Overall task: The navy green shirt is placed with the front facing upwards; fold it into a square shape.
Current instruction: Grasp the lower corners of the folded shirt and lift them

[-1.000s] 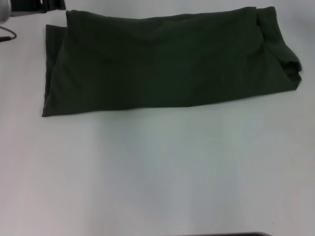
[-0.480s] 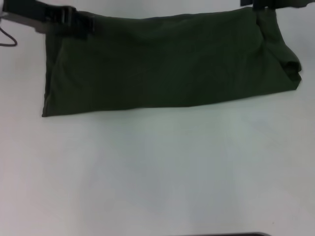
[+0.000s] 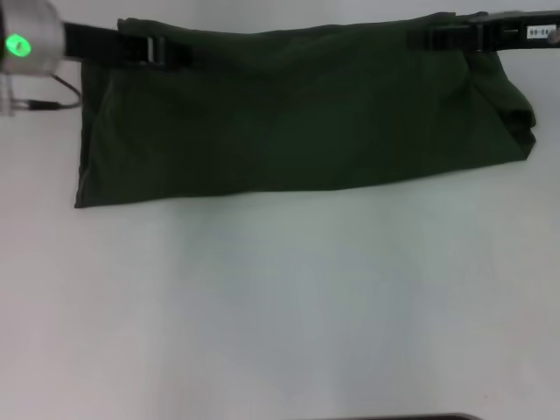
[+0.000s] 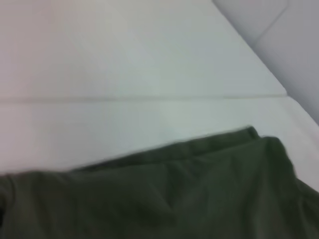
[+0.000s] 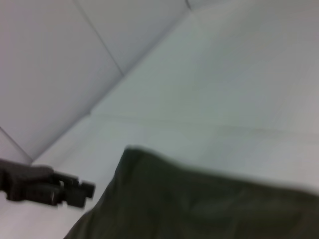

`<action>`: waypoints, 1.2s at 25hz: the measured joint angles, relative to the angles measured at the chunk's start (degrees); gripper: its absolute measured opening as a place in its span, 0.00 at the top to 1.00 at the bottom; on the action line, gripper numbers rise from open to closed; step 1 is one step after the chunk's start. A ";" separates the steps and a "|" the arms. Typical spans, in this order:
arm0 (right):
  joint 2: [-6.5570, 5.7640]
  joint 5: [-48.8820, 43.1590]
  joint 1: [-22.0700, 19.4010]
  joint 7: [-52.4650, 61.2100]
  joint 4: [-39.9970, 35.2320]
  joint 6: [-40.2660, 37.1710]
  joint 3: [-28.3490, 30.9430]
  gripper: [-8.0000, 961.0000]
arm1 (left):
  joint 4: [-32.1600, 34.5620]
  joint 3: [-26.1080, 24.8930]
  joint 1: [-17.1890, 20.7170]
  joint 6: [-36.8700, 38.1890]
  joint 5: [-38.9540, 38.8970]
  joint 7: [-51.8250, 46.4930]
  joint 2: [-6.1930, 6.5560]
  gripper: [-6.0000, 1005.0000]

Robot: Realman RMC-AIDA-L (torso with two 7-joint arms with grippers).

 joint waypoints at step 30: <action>2.99 8.91 -5.47 -16.13 6.83 7.42 6.91 0.40 | -25.67 17.58 -6.76 -51.07 -4.97 13.43 -0.50 0.49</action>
